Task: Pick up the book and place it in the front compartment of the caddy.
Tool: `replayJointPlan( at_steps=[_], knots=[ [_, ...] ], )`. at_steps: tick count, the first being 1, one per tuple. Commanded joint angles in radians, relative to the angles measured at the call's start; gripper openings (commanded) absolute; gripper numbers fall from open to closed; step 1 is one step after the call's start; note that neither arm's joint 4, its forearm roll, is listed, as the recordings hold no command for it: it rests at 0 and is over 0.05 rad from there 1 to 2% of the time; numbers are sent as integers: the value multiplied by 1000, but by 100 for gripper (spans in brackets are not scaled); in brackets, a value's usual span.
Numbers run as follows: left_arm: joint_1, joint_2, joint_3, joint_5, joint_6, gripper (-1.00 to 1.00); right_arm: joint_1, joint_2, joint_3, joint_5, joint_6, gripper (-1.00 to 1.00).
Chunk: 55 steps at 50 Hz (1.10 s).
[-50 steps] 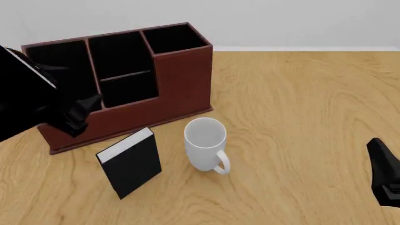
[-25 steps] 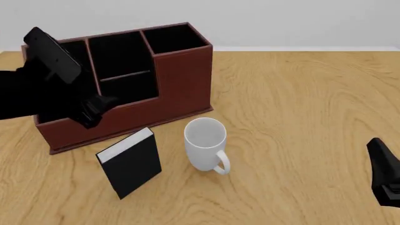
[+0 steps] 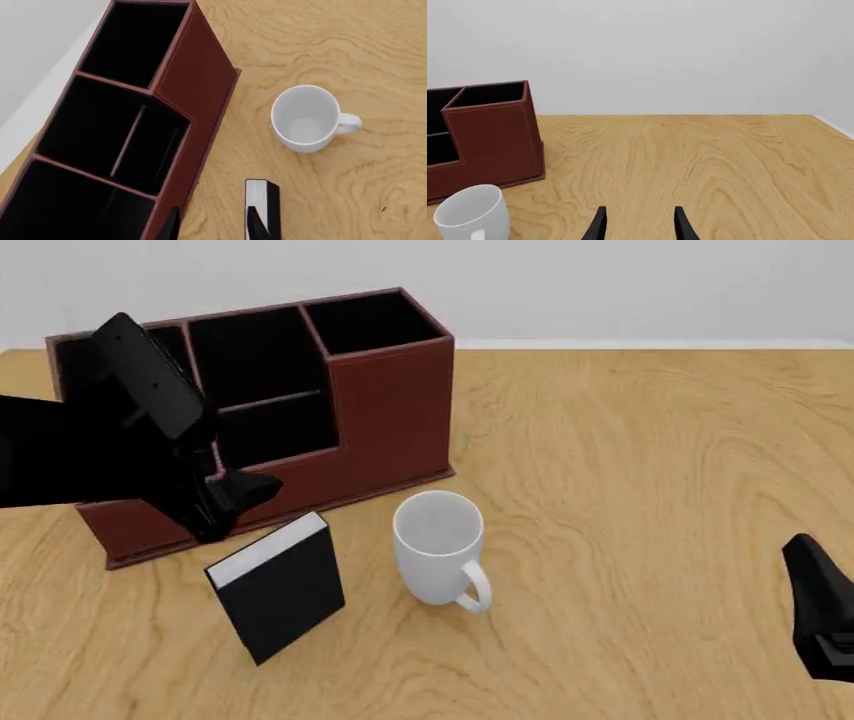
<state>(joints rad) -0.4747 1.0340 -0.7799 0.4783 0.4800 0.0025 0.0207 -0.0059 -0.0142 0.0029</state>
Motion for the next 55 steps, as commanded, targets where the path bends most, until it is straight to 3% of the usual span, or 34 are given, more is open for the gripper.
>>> replayJointPlan(
  at_steps=[1,21,34,41,55],
  knots=[
    [-56,12,-11,42,-21,100,0,1,0,0,0,100],
    [-114,41,-12,99,-67,100,0,-6,-3,8,0,100],
    [-105,92,-1,82,-118,100,1,-6,-3,8,0,100],
    [-66,111,34,53,-112,100,0,-6,-3,9,0,100],
    [-76,158,88,12,-151,100,0,-6,-3,9,0,100]
  ],
)
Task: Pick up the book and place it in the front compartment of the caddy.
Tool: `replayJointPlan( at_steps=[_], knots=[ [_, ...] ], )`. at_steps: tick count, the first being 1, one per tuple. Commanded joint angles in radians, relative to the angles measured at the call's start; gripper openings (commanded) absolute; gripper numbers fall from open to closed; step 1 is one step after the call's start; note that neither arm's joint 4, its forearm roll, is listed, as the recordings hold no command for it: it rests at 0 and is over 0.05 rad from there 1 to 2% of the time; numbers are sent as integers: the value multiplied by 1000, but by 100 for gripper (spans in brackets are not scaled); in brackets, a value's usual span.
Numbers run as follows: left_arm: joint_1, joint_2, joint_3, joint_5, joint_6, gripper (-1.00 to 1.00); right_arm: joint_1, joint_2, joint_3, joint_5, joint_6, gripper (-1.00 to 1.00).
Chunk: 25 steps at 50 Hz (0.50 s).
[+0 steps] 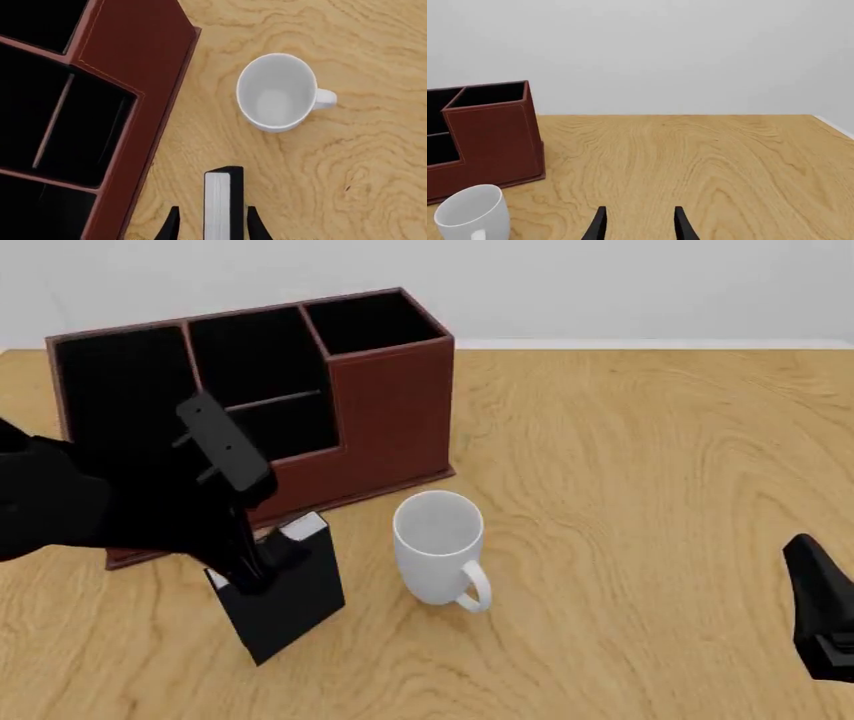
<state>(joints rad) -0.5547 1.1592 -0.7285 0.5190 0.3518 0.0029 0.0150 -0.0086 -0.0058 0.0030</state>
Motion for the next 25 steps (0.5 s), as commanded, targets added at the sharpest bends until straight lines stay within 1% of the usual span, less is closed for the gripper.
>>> replayJointPlan(
  at_steps=[1,7,14,16,24,25],
  knots=[
    [-4,34,35,-26,-33,100,0,0,0,0,0,100],
    [22,30,69,-51,-11,100,0,0,0,0,0,100],
    [22,37,99,-69,-20,100,0,0,0,0,0,100],
    [32,38,108,-79,-10,100,0,0,0,0,0,100],
    [47,31,118,-83,-4,100,0,0,0,0,0,100],
    [36,20,115,-78,-9,100,0,0,0,0,0,100]
  ],
)
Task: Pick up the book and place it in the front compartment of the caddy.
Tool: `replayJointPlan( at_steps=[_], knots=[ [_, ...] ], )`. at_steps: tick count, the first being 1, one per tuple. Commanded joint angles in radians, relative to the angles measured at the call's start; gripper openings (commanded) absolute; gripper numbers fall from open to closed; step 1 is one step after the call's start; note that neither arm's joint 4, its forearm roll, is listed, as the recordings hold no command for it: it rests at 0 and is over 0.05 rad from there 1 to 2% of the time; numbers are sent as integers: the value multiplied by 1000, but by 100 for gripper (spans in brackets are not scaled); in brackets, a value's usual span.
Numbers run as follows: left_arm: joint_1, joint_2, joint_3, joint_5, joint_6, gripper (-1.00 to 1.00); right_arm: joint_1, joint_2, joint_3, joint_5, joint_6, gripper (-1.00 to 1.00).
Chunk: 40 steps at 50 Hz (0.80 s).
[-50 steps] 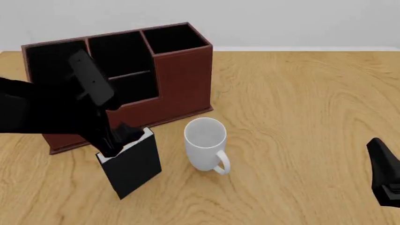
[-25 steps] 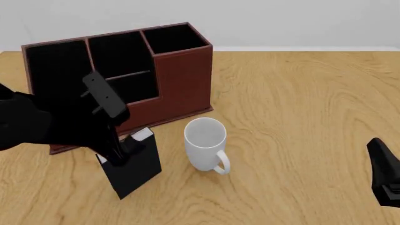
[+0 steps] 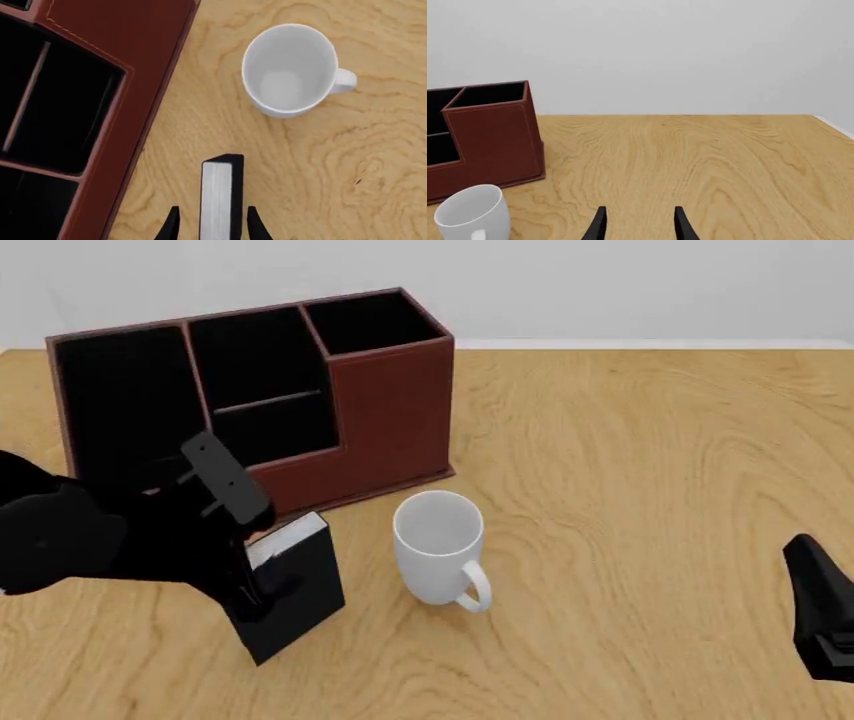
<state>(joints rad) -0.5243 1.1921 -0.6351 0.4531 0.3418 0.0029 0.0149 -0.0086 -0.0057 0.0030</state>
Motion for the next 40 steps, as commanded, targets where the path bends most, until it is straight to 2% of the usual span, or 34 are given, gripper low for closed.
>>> replayJointPlan(
  at_steps=[1,2,3,4,8,21,23,30,37,40],
  knots=[
    [10,-14,25,-14,5,100,0,0,0,0,0,100],
    [4,-35,26,-17,11,100,0,0,0,0,0,100],
    [8,-53,25,-18,18,-100,0,0,0,0,0,100],
    [-10,-62,25,-15,19,-100,0,0,0,0,0,100],
    [25,-105,43,-38,90,-100,0,0,0,0,0,100],
    [37,-191,16,-11,150,-100,0,0,0,0,0,100],
    [56,-236,27,-16,203,-100,0,0,0,0,0,100],
    [65,-327,13,12,266,-100,0,0,0,0,0,100],
    [105,-463,45,-35,429,-100,0,0,0,0,0,100],
    [96,-474,14,-17,445,-100,0,0,0,0,0,100]
  ],
)
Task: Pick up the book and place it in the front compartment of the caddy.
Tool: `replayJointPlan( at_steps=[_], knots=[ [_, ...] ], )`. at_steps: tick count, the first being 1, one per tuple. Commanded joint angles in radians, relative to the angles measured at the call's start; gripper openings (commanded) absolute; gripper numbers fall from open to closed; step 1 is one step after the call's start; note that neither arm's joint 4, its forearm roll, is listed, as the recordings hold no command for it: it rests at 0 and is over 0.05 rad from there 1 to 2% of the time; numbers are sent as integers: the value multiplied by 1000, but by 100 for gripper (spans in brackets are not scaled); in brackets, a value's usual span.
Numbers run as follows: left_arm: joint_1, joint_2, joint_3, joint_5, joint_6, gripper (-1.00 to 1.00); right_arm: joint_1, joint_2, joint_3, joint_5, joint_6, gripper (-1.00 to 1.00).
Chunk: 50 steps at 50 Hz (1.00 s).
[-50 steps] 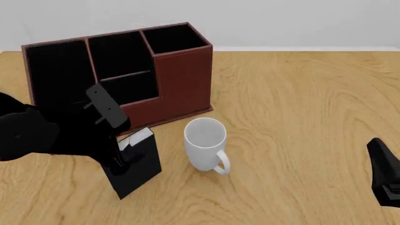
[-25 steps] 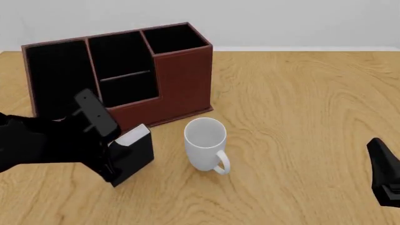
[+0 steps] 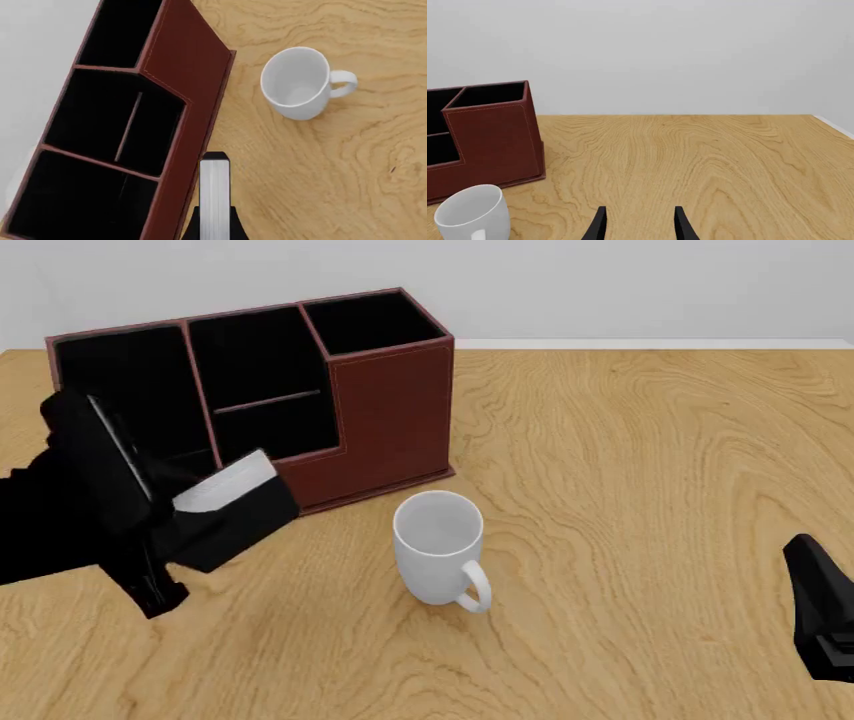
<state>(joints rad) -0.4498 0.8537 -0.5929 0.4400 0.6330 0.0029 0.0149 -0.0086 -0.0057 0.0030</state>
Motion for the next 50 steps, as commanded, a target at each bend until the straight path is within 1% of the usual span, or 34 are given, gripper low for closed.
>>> replayJointPlan(
  at_steps=[1,4,5,6,8,9,10,12,13,14,16,17,20,21,22,23,24,25,27,28,30,34,36,40,41,45,46,48,49,50],
  knots=[
    [4,-165,-24,-20,185,-100,0,0,0,0,0,100],
    [-26,-209,-28,-47,230,-100,0,0,0,0,0,100],
    [-9,-208,-17,-56,261,-100,0,0,0,0,0,100],
    [-18,-203,-29,-58,262,-100,0,0,0,0,0,100],
    [-33,-211,-31,-65,288,-100,0,0,0,0,0,100],
    [-48,-219,-34,-90,295,-100,0,0,0,0,0,100],
    [-57,-223,-42,-81,298,-100,0,0,0,0,0,100],
    [-60,-233,-38,-86,328,-100,0,0,0,0,0,100],
    [-47,-219,-50,-76,327,-100,0,0,0,0,0,100],
    [-52,-230,-40,-91,352,-100,0,0,0,0,0,100],
    [-51,-220,-57,-85,356,-100,0,0,0,0,0,100],
    [-51,-213,-56,-92,369,-100,0,0,0,0,0,100],
    [-55,-197,-92,-78,367,-100,0,0,0,0,0,100],
    [-49,-202,-75,-105,404,-100,0,0,0,0,0,100],
    [-45,-201,-65,-119,419,-100,0,0,0,0,0,100],
    [-41,-190,-67,-124,416,-100,0,0,0,0,0,100],
    [-30,-186,-54,-150,438,-100,0,0,0,0,0,100],
    [-40,-188,-54,-151,441,-100,0,0,0,0,0,100],
    [-32,-186,-24,-191,485,-100,0,0,0,0,0,100],
    [-44,-189,-14,-209,498,-100,0,0,0,0,0,100],
    [-34,-159,-27,-224,495,-100,0,0,0,0,0,100],
    [-60,-143,-23,-268,523,-100,0,0,0,0,0,100],
    [-45,-119,-25,-292,539,-100,0,0,0,0,0,100],
    [-71,-104,-2,-346,580,-100,0,0,0,0,0,100],
    [-93,-111,3,-362,592,-100,0,0,0,0,0,100],
    [-85,-86,-11,-385,597,-100,0,0,0,0,0,100],
    [-74,-74,-11,-398,604,-100,0,0,0,0,0,100],
    [-40,-48,-34,-394,590,-100,0,0,0,0,0,100],
    [-52,-50,-21,-409,608,-100,0,0,0,0,0,100],
    [-35,-36,-13,-434,628,-100,0,0,0,0,0,100]
  ],
)
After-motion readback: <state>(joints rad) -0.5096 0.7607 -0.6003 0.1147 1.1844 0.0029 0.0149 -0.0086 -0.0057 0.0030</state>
